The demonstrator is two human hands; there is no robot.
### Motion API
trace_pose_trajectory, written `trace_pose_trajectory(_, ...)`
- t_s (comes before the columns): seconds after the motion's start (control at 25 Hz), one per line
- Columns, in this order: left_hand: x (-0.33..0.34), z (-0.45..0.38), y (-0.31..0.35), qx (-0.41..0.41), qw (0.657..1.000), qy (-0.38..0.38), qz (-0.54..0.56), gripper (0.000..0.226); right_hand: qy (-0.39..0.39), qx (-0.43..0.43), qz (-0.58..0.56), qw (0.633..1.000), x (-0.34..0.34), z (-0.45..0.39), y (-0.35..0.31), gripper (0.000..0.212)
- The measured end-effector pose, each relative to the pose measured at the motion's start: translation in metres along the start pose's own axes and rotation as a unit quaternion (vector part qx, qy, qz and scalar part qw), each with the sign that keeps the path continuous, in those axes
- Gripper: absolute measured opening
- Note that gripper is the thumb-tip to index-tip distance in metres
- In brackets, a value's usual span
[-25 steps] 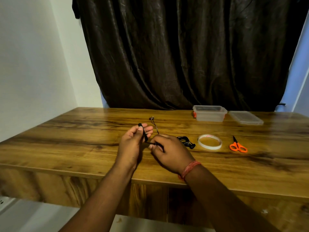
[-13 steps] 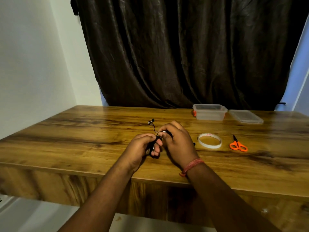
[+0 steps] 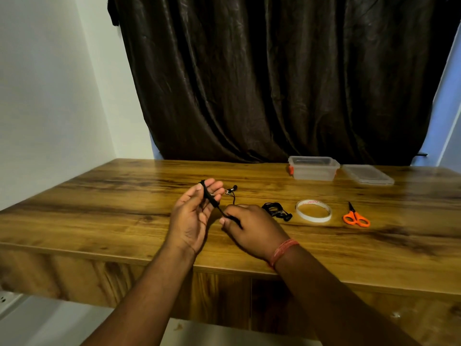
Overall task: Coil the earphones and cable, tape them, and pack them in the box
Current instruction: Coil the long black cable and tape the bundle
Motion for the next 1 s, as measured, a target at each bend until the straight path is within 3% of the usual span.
trace_pose_trajectory(0.12, -0.003, -0.006, -0.009, 0.026, 0.993, 0.056, -0.096, 0.024, 0.051, 0.012, -0.045, 0.998, -0.007, 0.002, -0.002, 0.012)
trace_pose_trajectory(0.2, -0.003, -0.009, -0.018, 0.001, 0.987, 0.062, -0.146, 0.023, 0.101, 0.023, -0.077, 0.992, -0.01, 0.002, 0.002, 0.008)
trace_pose_trajectory(0.4, 0.011, 0.003, -0.029, -0.071, 0.961, -0.092, -0.252, 0.028, 0.191, 0.066, -0.109, 0.973, -0.014, -0.003, 0.014, 0.007)
trace_pose_trajectory(0.56, 0.013, 0.01, -0.017, -0.097, 0.961, -0.127, -0.228, 0.032, 0.212, 0.11, -0.134, 0.962, -0.014, -0.004, 0.02, 0.009)
trace_pose_trajectory(0.72, 0.012, 0.015, -0.01, -0.105, 0.971, -0.148, -0.157, 0.025, 0.173, 0.121, -0.129, 0.969, -0.007, -0.006, 0.026, 0.015)
trace_pose_trajectory(1.0, 0.005, 0.008, -0.001, -0.063, 0.995, -0.069, 0.02, 0.026, 0.021, 0.088, -0.059, 0.994, 0.008, -0.004, 0.019, 0.017)
Point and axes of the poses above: each hand's wrist, its own z-axis away from the middle knuckle, its own x-axis out of the palm, y = z × x, the point moved 2 cm from there along -z, towards the middle knuckle, and after that the axes turned 8 degrees about y, right-handed, at the moved point
